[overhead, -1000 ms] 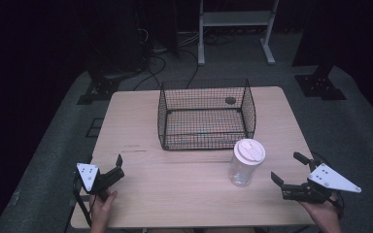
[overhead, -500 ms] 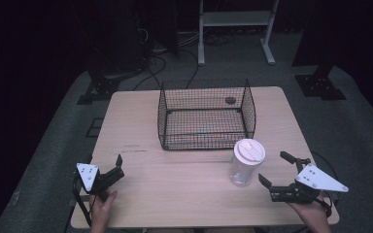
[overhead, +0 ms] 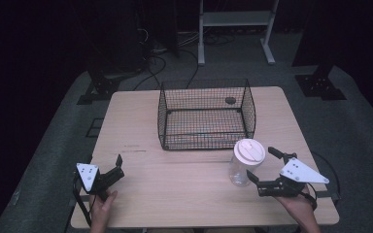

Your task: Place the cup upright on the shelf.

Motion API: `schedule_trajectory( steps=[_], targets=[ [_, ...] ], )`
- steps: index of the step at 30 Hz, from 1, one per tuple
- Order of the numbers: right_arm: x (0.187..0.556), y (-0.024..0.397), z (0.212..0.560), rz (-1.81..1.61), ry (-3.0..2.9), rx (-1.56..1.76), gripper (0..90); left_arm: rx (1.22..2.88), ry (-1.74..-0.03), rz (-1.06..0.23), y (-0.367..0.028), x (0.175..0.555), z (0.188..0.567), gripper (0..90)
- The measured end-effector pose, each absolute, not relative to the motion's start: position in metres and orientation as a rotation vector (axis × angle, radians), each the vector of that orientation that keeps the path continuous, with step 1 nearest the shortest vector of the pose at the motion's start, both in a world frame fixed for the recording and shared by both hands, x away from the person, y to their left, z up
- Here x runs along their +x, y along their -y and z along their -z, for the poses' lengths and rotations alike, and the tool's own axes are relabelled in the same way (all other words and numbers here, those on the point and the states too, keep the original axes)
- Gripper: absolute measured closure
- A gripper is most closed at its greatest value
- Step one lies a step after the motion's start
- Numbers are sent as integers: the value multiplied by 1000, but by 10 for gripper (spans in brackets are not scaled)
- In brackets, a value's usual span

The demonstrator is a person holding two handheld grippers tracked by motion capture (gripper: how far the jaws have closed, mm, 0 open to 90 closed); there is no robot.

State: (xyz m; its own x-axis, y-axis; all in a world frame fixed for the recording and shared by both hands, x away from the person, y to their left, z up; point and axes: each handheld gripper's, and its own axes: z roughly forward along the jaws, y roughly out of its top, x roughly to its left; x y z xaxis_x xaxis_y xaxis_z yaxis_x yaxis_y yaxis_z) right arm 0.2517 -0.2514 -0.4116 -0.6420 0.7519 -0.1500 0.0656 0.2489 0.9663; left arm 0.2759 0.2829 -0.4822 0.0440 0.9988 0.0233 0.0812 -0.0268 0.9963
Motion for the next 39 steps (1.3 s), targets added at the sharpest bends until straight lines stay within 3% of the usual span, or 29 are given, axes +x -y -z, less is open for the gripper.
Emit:
schedule_trajectory(
  steps=[39],
  targets=[
    [277,226,414,-1422,-1905,732,39,1309,-1226,-1157,-283,276,482,0]
  ],
)
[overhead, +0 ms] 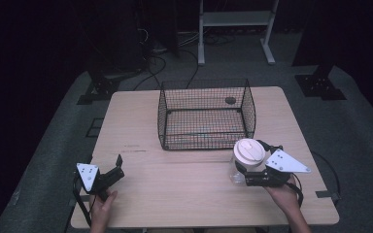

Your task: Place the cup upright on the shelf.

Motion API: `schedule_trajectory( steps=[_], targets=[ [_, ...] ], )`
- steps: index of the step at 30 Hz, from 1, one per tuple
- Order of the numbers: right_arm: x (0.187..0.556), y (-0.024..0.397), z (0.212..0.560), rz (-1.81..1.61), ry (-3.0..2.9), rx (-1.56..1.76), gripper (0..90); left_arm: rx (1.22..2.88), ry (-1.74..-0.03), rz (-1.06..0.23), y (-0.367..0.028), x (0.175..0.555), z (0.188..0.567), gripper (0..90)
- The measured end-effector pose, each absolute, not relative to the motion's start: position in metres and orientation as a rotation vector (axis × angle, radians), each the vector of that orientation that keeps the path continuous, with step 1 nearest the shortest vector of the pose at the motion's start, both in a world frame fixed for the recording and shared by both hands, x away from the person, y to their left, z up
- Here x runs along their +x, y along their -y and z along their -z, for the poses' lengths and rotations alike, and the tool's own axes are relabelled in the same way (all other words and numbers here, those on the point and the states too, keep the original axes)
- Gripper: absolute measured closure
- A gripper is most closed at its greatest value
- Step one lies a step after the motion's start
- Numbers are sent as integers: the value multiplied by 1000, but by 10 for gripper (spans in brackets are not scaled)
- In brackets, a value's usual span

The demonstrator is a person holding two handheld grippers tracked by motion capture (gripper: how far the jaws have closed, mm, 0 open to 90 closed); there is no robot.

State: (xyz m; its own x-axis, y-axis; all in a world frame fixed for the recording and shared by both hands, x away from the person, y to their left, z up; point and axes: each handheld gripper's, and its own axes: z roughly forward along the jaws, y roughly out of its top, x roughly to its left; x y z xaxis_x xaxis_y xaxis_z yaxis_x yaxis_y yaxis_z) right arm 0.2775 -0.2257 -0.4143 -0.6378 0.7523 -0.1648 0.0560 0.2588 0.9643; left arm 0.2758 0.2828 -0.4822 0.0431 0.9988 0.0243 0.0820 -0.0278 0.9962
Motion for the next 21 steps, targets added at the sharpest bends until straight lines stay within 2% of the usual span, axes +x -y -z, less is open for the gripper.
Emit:
schedule_trajectory(
  steps=[8,21],
  targets=[
    [277,226,408,-1421,-1897,735,41,1308,-1225,-1156,-283,276,482,0],
    [282,219,371,-1437,-1934,670,41,1306,-1225,-1153,-283,276,482,0]
  ],
)
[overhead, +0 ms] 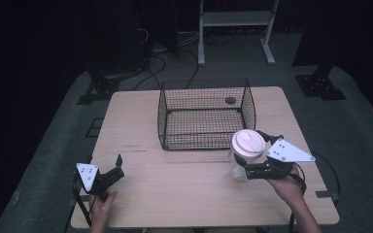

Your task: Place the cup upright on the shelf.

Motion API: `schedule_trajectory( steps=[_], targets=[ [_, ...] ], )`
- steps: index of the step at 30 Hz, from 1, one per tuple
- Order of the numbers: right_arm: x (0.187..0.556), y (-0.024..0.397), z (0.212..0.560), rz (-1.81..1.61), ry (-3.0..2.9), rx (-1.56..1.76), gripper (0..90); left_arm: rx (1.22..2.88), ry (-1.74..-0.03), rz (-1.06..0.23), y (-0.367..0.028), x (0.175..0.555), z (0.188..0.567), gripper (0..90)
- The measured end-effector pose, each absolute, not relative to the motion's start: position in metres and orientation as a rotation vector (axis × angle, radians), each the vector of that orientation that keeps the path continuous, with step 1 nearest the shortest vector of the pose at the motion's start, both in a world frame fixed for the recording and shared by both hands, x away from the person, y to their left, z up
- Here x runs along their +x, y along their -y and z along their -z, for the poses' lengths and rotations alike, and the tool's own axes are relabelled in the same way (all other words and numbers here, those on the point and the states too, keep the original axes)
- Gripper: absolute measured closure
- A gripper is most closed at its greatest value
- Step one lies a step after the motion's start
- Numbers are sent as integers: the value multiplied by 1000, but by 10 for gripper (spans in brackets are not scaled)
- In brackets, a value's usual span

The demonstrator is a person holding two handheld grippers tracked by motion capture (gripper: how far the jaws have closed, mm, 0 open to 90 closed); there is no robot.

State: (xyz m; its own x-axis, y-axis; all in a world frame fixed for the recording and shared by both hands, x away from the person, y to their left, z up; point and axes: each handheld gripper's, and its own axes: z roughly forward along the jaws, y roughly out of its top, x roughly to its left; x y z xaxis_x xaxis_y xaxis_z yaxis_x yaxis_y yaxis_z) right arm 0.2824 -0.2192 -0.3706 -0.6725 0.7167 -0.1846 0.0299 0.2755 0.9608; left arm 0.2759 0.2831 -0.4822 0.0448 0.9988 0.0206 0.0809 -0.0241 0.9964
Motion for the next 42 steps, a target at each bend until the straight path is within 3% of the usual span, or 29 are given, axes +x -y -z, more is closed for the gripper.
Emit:
schedule_trajectory(
  steps=[42],
  targets=[
    [323,183,285,-1476,-1935,536,41,1300,-1230,-1149,-284,276,482,0]
  ],
)
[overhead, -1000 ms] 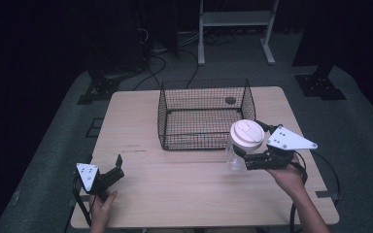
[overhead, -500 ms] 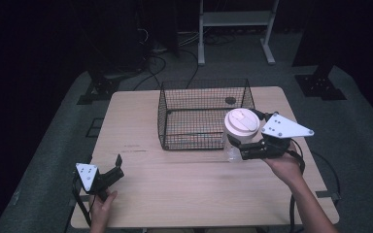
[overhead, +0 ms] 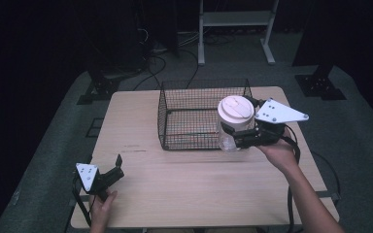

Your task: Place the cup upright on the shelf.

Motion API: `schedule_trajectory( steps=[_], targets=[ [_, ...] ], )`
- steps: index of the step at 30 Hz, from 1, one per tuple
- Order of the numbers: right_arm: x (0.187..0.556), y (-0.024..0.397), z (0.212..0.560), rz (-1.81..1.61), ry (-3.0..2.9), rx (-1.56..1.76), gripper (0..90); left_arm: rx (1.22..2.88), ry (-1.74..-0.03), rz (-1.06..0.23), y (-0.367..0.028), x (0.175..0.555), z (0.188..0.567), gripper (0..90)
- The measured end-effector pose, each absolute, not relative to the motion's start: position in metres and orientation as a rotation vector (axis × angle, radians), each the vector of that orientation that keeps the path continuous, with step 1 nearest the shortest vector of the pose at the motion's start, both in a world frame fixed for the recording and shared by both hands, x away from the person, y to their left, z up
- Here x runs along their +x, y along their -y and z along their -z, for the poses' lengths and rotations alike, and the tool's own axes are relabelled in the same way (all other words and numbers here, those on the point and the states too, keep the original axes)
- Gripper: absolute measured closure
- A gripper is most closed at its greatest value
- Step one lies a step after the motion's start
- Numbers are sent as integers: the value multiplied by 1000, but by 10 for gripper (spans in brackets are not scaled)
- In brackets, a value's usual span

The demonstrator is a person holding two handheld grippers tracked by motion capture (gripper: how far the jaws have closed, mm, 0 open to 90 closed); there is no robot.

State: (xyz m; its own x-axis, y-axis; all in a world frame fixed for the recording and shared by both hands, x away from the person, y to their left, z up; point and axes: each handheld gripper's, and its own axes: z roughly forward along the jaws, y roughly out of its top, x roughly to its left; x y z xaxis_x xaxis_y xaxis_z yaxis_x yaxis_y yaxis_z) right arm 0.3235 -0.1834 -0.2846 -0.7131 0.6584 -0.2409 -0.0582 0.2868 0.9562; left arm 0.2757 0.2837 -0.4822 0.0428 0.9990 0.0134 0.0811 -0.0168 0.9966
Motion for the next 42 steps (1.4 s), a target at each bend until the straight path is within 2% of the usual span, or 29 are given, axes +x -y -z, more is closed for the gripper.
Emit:
schedule_trajectory(
  steps=[21,42],
  targets=[
    [379,153,261,-1453,-1944,532,40,1292,-1235,-1143,-285,276,482,0],
    [423,140,273,-1431,-1939,588,40,1285,-1238,-1141,-285,275,482,0]
  ],
)
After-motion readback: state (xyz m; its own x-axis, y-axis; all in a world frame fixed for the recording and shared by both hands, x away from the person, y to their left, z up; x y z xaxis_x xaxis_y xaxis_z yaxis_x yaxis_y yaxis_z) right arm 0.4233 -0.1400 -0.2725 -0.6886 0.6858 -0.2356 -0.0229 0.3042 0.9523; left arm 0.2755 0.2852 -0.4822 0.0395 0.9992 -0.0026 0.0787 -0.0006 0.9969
